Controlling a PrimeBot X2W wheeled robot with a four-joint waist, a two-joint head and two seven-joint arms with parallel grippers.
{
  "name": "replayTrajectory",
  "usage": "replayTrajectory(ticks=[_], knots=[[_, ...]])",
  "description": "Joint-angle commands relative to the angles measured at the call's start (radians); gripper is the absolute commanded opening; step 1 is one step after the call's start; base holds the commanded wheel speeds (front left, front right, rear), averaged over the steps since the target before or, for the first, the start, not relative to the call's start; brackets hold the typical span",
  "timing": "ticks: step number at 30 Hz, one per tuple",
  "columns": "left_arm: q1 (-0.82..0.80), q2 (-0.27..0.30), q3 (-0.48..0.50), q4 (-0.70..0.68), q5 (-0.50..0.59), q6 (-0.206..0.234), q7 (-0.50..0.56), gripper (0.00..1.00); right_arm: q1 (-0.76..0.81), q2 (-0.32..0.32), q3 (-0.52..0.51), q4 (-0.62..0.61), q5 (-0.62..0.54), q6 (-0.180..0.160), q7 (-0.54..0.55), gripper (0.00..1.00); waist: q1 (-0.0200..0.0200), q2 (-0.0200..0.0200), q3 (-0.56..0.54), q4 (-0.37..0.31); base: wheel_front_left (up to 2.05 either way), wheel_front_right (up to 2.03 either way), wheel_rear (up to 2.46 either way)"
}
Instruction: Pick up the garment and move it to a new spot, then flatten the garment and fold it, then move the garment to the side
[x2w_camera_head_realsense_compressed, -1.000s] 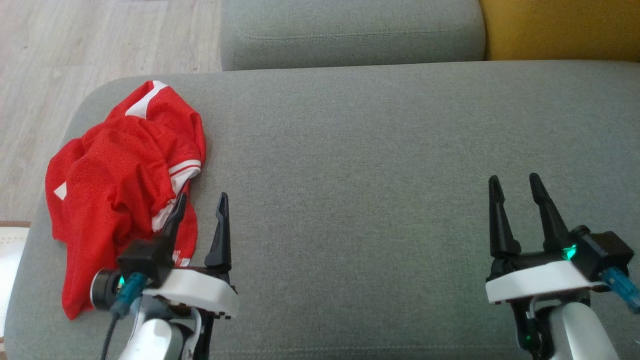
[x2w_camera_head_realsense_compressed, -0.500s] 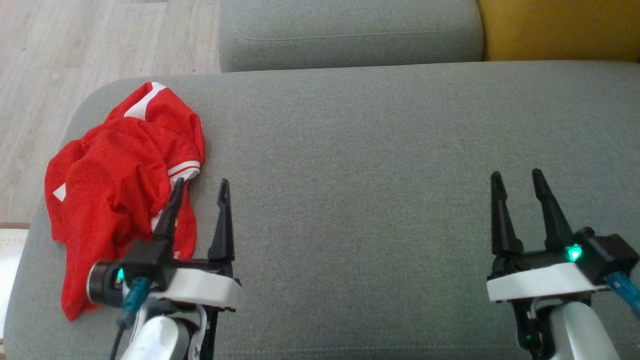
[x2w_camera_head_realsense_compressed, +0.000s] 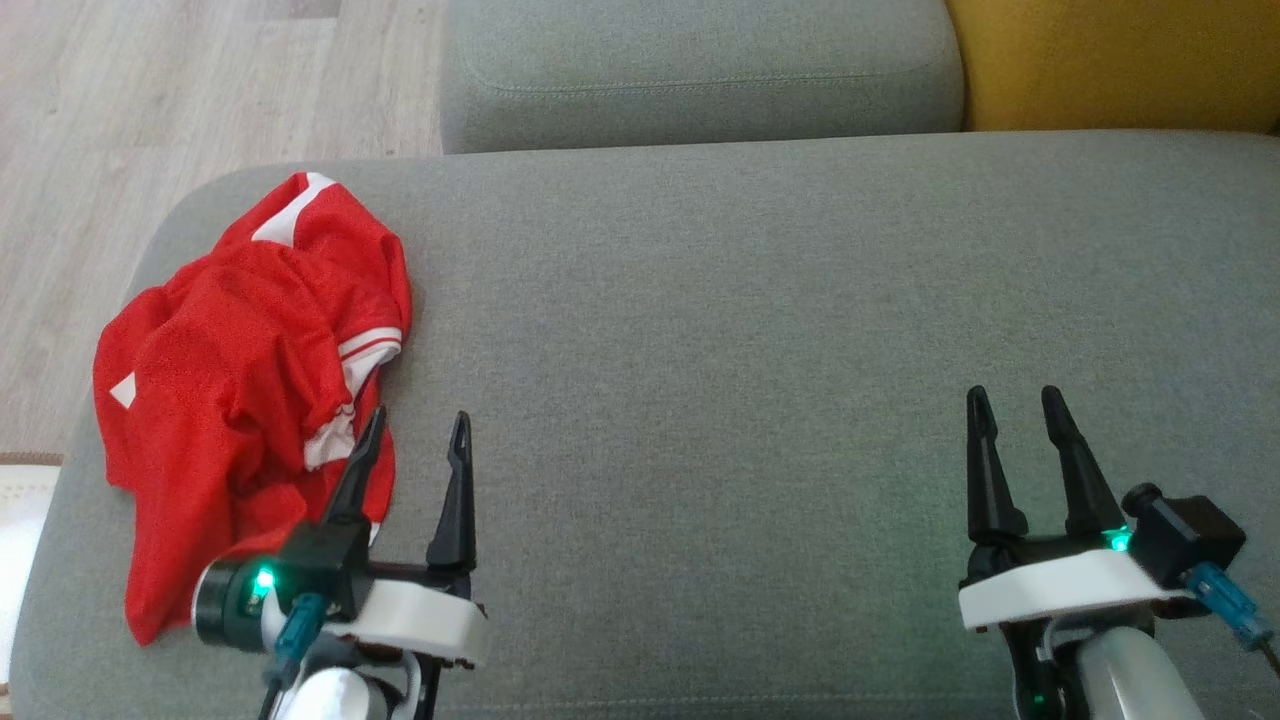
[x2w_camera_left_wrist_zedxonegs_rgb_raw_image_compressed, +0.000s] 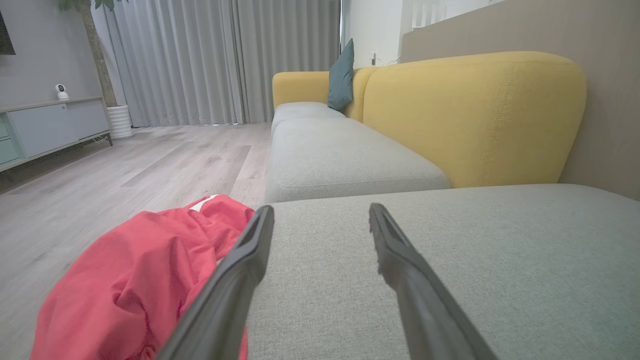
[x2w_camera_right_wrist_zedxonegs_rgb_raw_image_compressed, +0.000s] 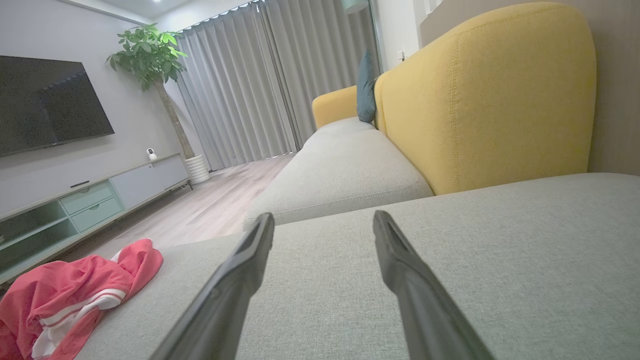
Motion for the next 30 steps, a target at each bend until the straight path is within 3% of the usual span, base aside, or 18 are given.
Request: replayTrajectory(ticks=[1, 20, 30], knots=[[-0.043, -0.003, 0.042, -0.029, 0.013, -0.008, -0.012, 1.00, -0.049, -0.009, 0.028, -0.026, -0.006, 0.008, -0.011, 1.00, 0.0000, 0.0000, 0.000, 0.000, 0.00, 0.00, 0.00], [-0.042, -0.057, 0.124, -0.020, 0.065, -0.071, -0.012, 1.00, -0.053, -0.009, 0.044, -0.004, 0.010, 0.008, -0.011, 1.00, 0.0000, 0.0000, 0.001, 0.039, 0.00, 0.00, 0.00], [-0.037, -0.066, 0.175, -0.018, 0.078, -0.079, -0.012, 1.00, -0.049, -0.009, 0.085, 0.003, 0.019, 0.008, -0.011, 1.00, 0.0000, 0.0000, -0.004, 0.149, 0.00, 0.00, 0.00]])
